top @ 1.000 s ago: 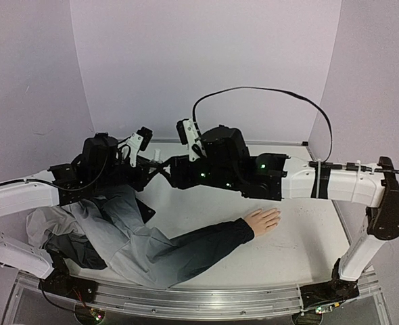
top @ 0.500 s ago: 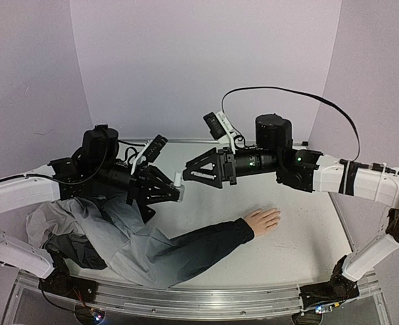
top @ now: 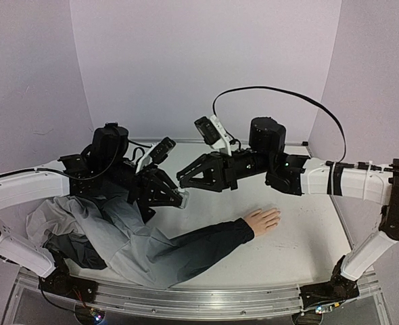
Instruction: Paint the nails
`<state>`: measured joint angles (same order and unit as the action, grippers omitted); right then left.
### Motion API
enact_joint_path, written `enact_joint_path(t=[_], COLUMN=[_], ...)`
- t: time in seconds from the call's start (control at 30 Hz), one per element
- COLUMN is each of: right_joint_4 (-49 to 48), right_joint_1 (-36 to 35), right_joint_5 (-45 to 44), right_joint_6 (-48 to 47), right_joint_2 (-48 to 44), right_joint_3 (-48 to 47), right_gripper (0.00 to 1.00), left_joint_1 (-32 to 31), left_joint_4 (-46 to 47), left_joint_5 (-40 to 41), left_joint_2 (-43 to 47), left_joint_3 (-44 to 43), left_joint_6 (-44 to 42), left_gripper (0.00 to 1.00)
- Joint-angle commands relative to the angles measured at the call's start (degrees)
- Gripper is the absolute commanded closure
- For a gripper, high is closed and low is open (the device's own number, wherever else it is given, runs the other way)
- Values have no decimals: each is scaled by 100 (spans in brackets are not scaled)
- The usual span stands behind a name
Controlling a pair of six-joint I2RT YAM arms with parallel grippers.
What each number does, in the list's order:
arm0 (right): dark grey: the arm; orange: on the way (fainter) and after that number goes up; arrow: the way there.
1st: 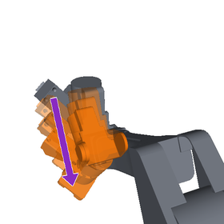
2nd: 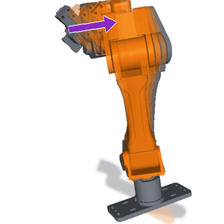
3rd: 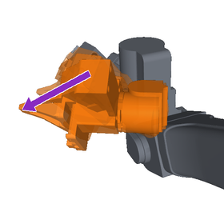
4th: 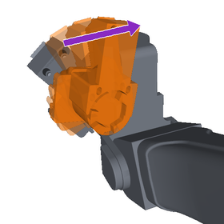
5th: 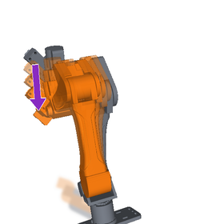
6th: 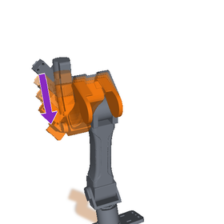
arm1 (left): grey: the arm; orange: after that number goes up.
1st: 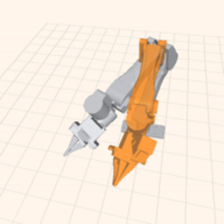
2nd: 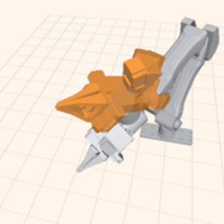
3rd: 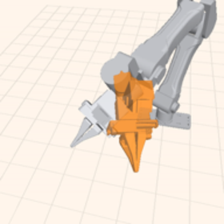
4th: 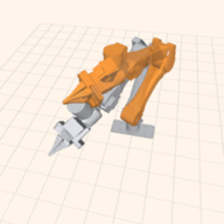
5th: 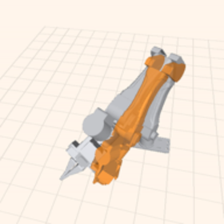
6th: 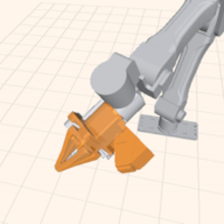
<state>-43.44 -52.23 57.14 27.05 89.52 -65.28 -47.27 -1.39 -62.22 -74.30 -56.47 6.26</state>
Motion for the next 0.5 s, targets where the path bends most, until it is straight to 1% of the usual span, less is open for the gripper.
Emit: enact_joint_path(t=[0.0, 0.17, 0.27, 0.33, 0.37, 0.4, 0.47], right_joint_4=[-543, -545, -525, -435, -343, -220, 136], right_joint_1=[-41, -40, -42, -39, -42, -40, -41], right_joint_5=[315, 345, 234, 63, -23, -149, -479], right_joint_6=[25, 36, 59, 45, 15, -21, -138], right_joint_2=[93, 212, 217, 211, 215, 215, 223], right_joint_3=[-164, -205, -144, -77, -55, -33, -29], right_gripper=[68, 82, 87, 93, 98, 100, 100], left_joint_1=[-19, -20, -19, -7, 8, 33, 82], left_joint_4=[315, 317, 315, 319, 318, 316, 314], left_joint_5=[-270, -222, 22, 473, 796, 1175, 2186], left_joint_2=[2, -22, -31, -21, -14, 12, 96], left_joint_3=[-337, -322, -320, -320, -298, -251, -155], left_joint_6=[42, 46, 92, 161, 172, 173, 170], left_gripper=[100, 100, 100, 100, 100, 100, 100])
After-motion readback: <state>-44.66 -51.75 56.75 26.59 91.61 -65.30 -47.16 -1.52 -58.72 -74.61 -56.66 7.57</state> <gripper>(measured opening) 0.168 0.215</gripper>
